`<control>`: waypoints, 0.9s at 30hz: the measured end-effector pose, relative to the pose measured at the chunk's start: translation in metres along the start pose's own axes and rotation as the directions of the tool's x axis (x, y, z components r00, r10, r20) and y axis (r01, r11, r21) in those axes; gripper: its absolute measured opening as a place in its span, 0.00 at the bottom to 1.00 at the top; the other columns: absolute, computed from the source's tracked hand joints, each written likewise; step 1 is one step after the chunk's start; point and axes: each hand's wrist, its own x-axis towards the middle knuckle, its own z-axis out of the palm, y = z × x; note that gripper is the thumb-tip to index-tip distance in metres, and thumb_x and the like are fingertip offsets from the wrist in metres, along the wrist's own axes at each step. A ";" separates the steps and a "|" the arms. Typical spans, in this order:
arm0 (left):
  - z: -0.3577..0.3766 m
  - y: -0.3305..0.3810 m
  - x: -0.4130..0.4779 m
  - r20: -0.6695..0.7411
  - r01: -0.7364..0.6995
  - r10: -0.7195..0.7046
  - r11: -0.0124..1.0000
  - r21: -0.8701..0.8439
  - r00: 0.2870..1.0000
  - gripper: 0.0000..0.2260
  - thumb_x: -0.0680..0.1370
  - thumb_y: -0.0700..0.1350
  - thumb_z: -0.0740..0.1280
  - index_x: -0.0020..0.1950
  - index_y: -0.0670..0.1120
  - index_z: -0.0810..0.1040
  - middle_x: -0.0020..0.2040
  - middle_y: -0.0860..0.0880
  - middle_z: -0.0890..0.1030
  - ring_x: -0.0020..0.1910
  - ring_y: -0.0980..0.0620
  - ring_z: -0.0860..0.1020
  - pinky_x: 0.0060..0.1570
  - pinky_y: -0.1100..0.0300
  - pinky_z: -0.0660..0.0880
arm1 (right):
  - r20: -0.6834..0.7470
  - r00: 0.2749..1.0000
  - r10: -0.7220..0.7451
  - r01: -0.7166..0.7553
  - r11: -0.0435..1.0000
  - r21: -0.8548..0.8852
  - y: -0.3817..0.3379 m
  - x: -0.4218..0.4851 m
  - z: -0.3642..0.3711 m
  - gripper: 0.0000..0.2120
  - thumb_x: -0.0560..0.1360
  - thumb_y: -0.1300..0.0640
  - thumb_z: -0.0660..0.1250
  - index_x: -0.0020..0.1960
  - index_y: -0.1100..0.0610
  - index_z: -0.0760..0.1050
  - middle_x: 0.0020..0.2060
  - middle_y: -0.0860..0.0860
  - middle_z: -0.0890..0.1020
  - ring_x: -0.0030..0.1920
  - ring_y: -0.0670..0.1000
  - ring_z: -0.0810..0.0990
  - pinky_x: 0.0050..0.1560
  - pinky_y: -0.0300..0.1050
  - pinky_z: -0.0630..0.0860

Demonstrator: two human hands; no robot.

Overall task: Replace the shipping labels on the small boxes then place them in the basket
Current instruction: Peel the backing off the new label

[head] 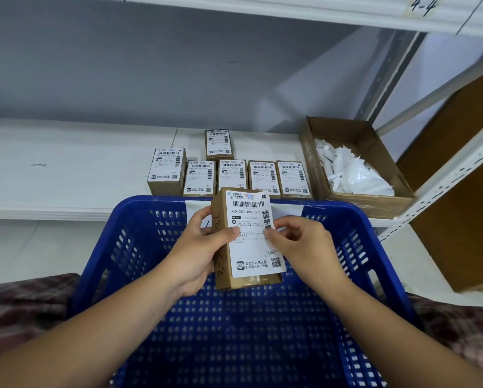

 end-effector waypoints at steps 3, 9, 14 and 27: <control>0.000 -0.001 0.000 -0.018 0.020 -0.020 1.000 -0.011 1.000 0.22 0.73 0.36 0.70 0.62 0.54 0.70 0.52 0.44 0.83 0.46 0.48 0.84 0.39 0.50 0.80 | 0.037 0.999 -0.028 0.032 0.992 -0.123 0.000 0.002 -0.001 0.04 0.73 0.53 0.73 0.43 0.45 0.79 0.36 0.48 0.84 0.39 0.47 0.83 0.42 0.42 0.80; -0.004 0.001 0.002 -0.053 0.051 -0.055 0.996 -0.067 0.997 0.21 0.75 0.38 0.68 0.66 0.51 0.69 0.52 0.44 0.83 0.51 0.44 0.82 0.40 0.48 0.80 | 0.071 0.997 -0.036 0.057 0.948 -0.315 0.004 0.006 -0.010 0.37 0.71 0.45 0.73 0.75 0.43 0.59 0.47 0.44 0.79 0.46 0.43 0.78 0.45 0.34 0.74; -0.004 0.004 0.002 0.000 0.062 -0.062 0.994 -0.086 0.998 0.20 0.76 0.39 0.67 0.66 0.50 0.71 0.53 0.45 0.83 0.55 0.43 0.80 0.54 0.40 0.76 | 0.134 0.991 -0.015 -0.023 0.961 0.275 0.001 0.008 -0.014 0.11 0.75 0.58 0.71 0.53 0.43 0.78 0.56 0.46 0.80 0.57 0.45 0.79 0.61 0.47 0.76; -0.005 0.004 -0.003 0.179 0.092 -0.084 0.995 -0.039 0.980 0.25 0.68 0.43 0.69 0.66 0.47 0.73 0.57 0.43 0.82 0.58 0.42 0.79 0.60 0.39 0.73 | 0.323 0.945 -0.061 -0.132 0.830 0.543 -0.003 0.003 -0.011 0.22 0.76 0.68 0.65 0.61 0.44 0.76 0.59 0.47 0.82 0.57 0.50 0.83 0.53 0.45 0.81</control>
